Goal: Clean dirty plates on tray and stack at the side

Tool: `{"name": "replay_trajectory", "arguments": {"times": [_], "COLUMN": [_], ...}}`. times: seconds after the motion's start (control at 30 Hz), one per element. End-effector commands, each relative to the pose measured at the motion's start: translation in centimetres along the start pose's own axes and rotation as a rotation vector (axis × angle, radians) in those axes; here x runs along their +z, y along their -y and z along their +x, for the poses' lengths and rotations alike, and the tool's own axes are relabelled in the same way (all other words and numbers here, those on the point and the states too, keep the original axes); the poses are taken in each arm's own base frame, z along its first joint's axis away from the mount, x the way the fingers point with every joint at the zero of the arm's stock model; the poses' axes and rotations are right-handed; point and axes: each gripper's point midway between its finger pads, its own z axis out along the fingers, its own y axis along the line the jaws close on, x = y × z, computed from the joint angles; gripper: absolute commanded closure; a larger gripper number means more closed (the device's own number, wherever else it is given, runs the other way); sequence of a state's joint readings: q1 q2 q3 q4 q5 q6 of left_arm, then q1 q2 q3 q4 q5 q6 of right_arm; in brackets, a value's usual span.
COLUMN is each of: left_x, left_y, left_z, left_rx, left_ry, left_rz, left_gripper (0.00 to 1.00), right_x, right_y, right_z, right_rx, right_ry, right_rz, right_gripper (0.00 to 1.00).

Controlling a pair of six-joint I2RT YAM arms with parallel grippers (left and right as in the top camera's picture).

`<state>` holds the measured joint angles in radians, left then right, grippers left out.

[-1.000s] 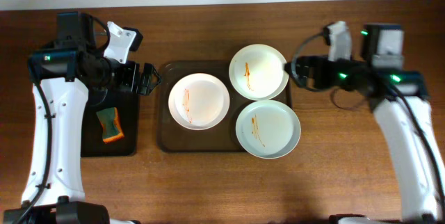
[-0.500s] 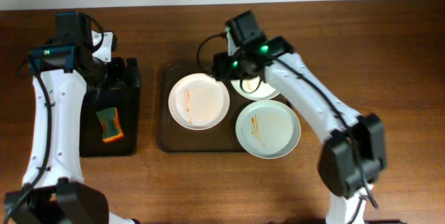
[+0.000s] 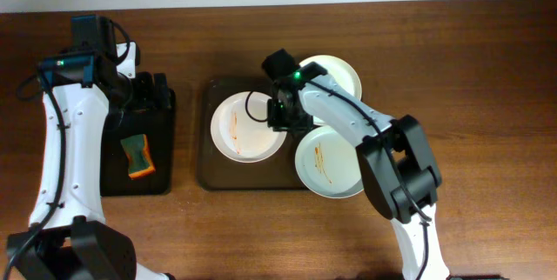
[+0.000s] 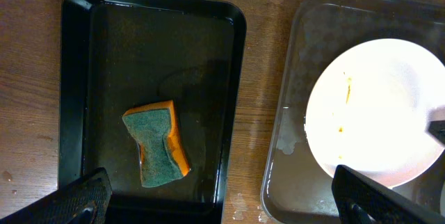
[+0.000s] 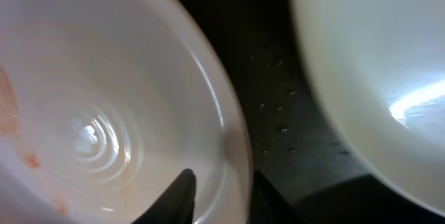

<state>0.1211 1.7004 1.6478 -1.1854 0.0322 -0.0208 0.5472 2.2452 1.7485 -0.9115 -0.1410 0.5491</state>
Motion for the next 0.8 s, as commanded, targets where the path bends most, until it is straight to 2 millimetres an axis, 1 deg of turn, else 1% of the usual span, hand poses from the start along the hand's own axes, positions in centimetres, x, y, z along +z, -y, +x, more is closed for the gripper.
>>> {"name": "replay_trajectory", "arguments": {"times": [0.0,0.03,0.07,0.1,0.13,0.2,0.23,0.3,0.33,0.37,0.47,0.53,0.57,0.6,0.63,0.77], "left_x": [0.0,0.0,0.0,0.1,0.2,0.9,1.5,2.4,3.2,3.6,4.8,5.8,6.3,6.7,7.6,9.4], "left_y": [-0.4,-0.4,-0.4,-0.4,-0.4,-0.5,-0.5,-1.0,-2.8,-3.8,-5.4,-6.4,-6.8,-7.0,-7.0,-7.0], "left_z": [-0.6,-0.6,-0.5,-0.4,-0.3,0.2,0.6,1.5,2.4,2.9,4.0,5.4,6.0,6.4,7.0,8.8], "left_rx": [-0.019,-0.019,-0.019,-0.020,-0.020,-0.021,-0.022,-0.042,-0.121,-0.161,-0.206,-0.237,-0.237,-0.229,-0.221,-0.220], "left_ry": [0.011,0.010,0.006,-0.001,-0.009,-0.041,-0.068,-0.111,-0.149,-0.167,-0.224,-0.268,-0.284,-0.294,-0.301,-0.329], "left_rz": [-0.012,-0.012,-0.013,-0.013,-0.013,-0.014,-0.015,-0.039,-0.134,-0.176,-0.196,-0.197,-0.198,-0.198,-0.198,-0.198], "left_gripper": [0.00,0.00,0.00,0.03,0.09,0.16,0.25,0.30,0.30,0.29,0.29,0.29,0.35,0.37,0.37,0.36], "right_x": [1.3,1.6,1.7,1.8,1.9,1.9,1.9,1.9,1.9,1.9,2.1,2.1,2.1,2.1,2.1,2.1], "right_y": [0.2,0.4,0.4,0.4,0.4,0.4,0.3,0.3,0.3,0.3,0.4,0.3,0.3,0.3,0.3,0.3], "right_z": [0.3,0.3,0.3,0.2,0.2,0.1,0.1,0.1,0.1,0.1,0.1,0.0,0.0,0.0,0.0,0.0], "right_rx": [0.012,0.015,0.027,0.032,0.031,0.031,0.031,0.030,0.029,0.029,0.027,0.026,0.026,0.026,0.026,0.026], "right_ry": [-0.017,-0.020,-0.018,-0.015,-0.013,-0.011,-0.010,-0.009,-0.009,-0.009,-0.012,-0.009,-0.007,-0.007,-0.007,-0.008], "right_rz": [0.028,0.033,0.037,0.035,0.033,0.033,0.032,0.031,0.031,0.031,0.033,0.031,0.029,0.029,0.029,0.030], "right_gripper": [0.79,0.80,0.86,0.94,0.96,0.96,0.96,0.96,0.96,0.96,0.96,0.96,0.96,0.96,0.96,0.96]}}
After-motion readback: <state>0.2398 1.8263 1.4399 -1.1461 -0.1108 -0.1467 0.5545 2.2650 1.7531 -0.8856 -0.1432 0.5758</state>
